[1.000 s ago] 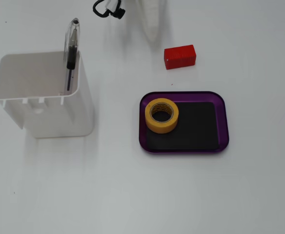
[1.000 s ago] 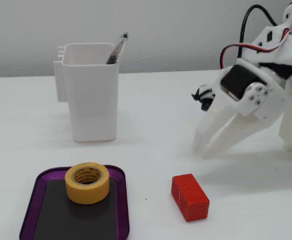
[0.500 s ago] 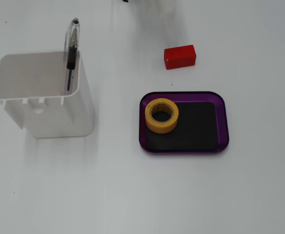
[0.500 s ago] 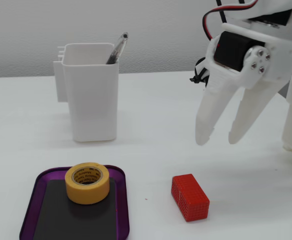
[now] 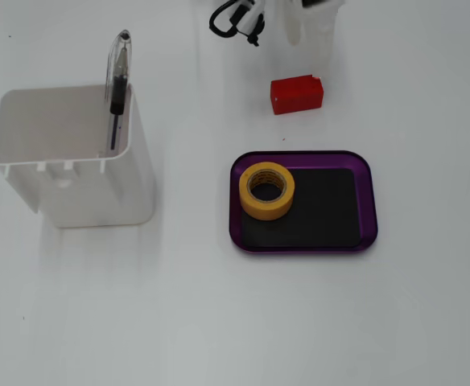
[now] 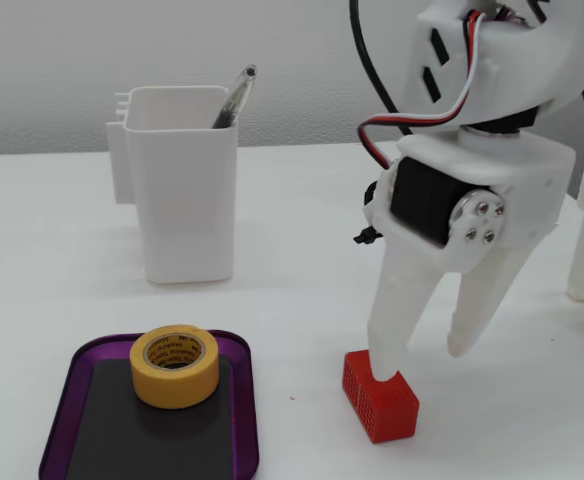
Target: Pick up the cube and place it in the box.
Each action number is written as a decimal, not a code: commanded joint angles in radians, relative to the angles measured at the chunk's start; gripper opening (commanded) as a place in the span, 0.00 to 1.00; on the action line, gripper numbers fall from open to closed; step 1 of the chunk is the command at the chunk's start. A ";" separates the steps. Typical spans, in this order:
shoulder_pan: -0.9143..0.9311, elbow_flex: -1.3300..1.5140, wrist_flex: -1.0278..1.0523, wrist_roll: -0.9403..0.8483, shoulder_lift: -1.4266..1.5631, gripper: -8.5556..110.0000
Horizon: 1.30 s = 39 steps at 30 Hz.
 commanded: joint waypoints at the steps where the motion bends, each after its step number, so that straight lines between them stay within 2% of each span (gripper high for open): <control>1: -0.003 -0.034 -0.054 0.006 -0.023 0.23; 10: 0.167 -0.029 -0.161 0.002 -0.109 0.23; 21: 0.104 -0.017 -0.172 0.008 -0.153 0.23; 30: 0.060 0.040 -0.261 0.034 -0.158 0.23; 39: 0.058 0.040 -0.278 -0.005 -0.224 0.11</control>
